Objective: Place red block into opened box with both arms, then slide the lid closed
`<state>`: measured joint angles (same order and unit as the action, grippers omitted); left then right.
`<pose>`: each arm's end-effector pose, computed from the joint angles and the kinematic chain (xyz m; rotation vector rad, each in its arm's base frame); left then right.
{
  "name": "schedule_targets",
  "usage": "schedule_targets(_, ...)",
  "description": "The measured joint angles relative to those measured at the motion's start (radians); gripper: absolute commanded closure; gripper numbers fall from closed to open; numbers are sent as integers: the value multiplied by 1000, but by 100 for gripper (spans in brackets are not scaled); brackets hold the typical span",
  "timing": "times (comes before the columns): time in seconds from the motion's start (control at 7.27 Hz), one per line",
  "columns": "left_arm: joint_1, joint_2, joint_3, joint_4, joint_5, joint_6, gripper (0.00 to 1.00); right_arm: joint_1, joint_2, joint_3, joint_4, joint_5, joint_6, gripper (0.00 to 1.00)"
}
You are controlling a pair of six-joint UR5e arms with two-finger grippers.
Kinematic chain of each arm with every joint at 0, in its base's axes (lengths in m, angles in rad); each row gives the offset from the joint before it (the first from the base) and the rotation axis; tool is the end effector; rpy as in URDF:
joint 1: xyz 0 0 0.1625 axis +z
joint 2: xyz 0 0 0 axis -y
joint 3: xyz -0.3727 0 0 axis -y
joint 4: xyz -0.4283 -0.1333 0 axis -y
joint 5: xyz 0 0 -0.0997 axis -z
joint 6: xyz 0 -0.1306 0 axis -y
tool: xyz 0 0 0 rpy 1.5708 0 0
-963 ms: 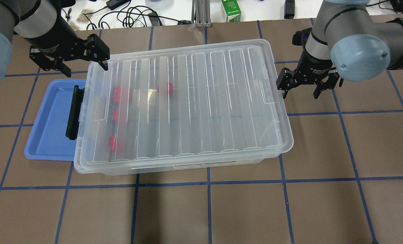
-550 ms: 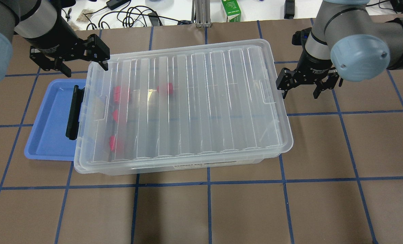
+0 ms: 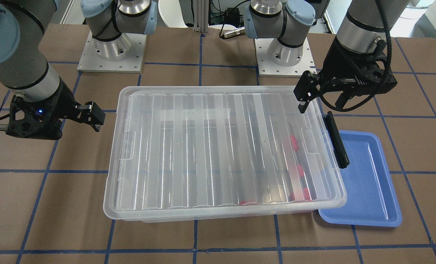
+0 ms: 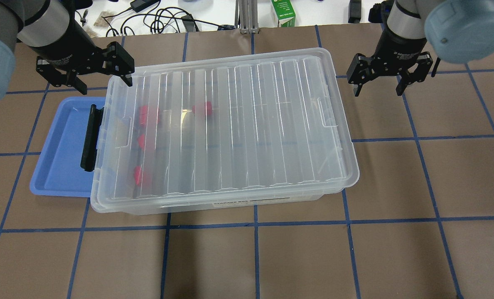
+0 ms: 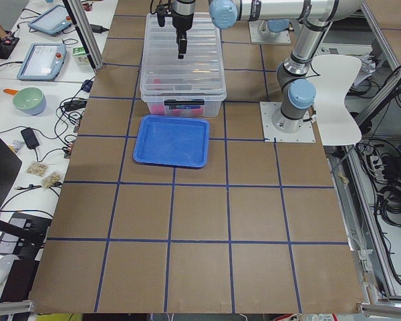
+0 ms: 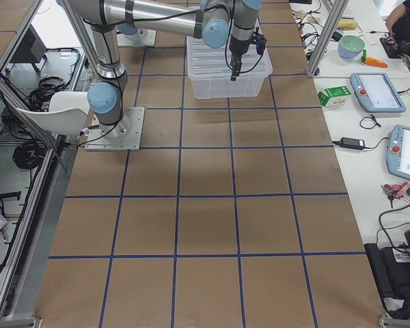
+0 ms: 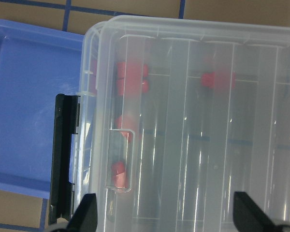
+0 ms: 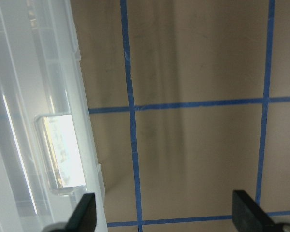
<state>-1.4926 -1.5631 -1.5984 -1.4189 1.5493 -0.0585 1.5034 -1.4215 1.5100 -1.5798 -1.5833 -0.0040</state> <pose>-0.0934 -0.5503 0.4104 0.2105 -3.1075 0.2062 0.0929 -0.5786 0.3551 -0.0984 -3.1279 -0.1251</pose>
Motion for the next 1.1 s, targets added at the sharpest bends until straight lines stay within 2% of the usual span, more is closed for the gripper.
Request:
schedule_targets(0.41,0,0,0,0,0,0,0,13,-119,-19,113,11,72,0)
schedule_targets(1.1,5,-1,2,6,-1,8,0,51,-138,15,132,11,74,0)
